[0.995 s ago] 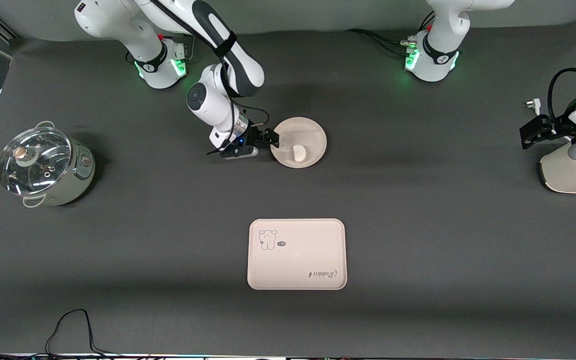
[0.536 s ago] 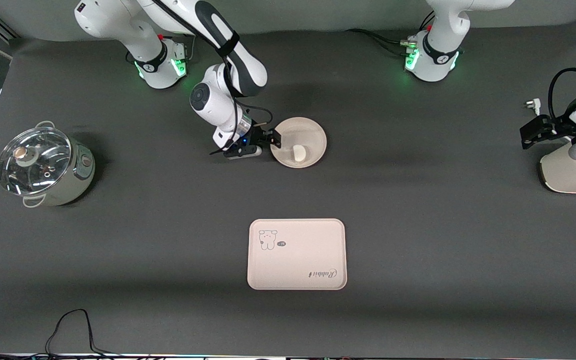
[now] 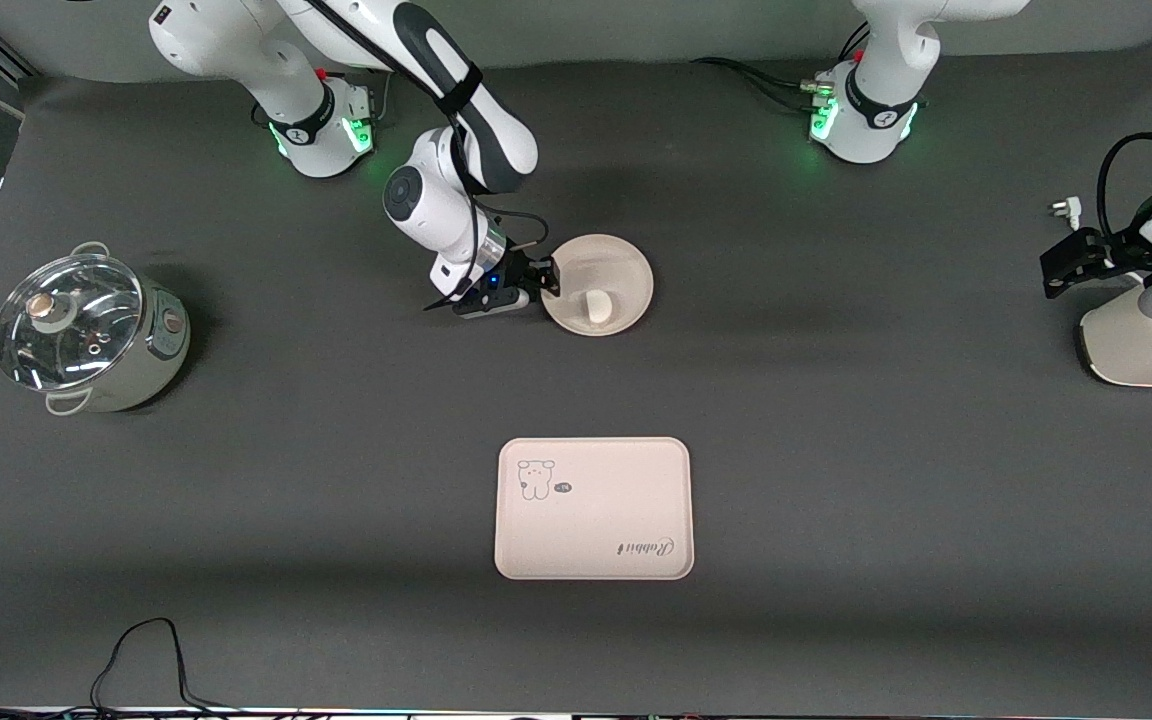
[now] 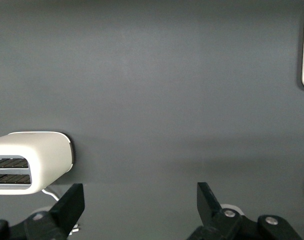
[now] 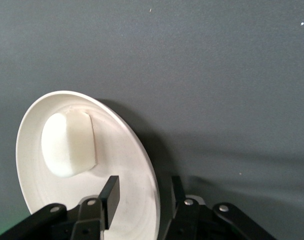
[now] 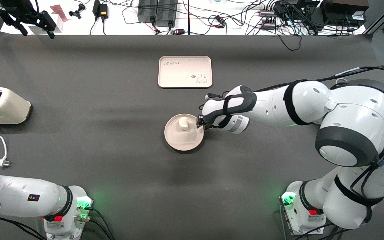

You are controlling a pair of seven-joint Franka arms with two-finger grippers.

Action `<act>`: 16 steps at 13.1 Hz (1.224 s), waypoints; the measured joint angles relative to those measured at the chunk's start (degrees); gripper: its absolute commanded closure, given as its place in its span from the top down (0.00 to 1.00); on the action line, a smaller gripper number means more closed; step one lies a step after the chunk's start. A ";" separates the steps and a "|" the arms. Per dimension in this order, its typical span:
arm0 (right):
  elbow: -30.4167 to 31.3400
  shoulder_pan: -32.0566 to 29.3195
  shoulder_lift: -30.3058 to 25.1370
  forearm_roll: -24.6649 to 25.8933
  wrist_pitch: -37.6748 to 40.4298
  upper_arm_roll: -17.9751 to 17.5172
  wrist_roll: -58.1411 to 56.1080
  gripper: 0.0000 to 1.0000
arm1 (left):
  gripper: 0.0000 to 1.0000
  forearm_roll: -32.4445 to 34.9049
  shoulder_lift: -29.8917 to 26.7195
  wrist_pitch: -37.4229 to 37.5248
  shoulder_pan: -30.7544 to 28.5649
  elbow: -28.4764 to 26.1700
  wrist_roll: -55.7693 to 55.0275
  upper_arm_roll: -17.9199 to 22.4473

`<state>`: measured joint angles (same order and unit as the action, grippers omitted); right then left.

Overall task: Place bun in plate and plate on tray
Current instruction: 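Grasp the plate rim with the right gripper and lift it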

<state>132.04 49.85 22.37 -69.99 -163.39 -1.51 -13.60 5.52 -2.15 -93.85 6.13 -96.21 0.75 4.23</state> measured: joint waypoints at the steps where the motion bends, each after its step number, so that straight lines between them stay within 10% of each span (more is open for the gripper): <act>1: -0.30 0.00 0.44 -3.43 0.00 0.00 -3.51 0.26 | 1.00 0.00 0.00 0.00 0.00 0.00 0.00 -0.01; 6: -1.84 0.00 1.68 -7.69 0.00 -0.02 -8.03 0.00 | 1.00 -0.01 0.00 0.51 0.00 0.03 0.00 0.01; 16: -3.42 -0.17 0.68 -7.76 0.20 0.39 -8.07 0.00 | 1.00 -0.01 0.00 2.06 -0.02 0.32 0.00 0.12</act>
<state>128.62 49.68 23.05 -77.75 -163.19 -1.12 -21.67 5.52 -2.15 -91.79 6.11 -95.89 0.75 4.35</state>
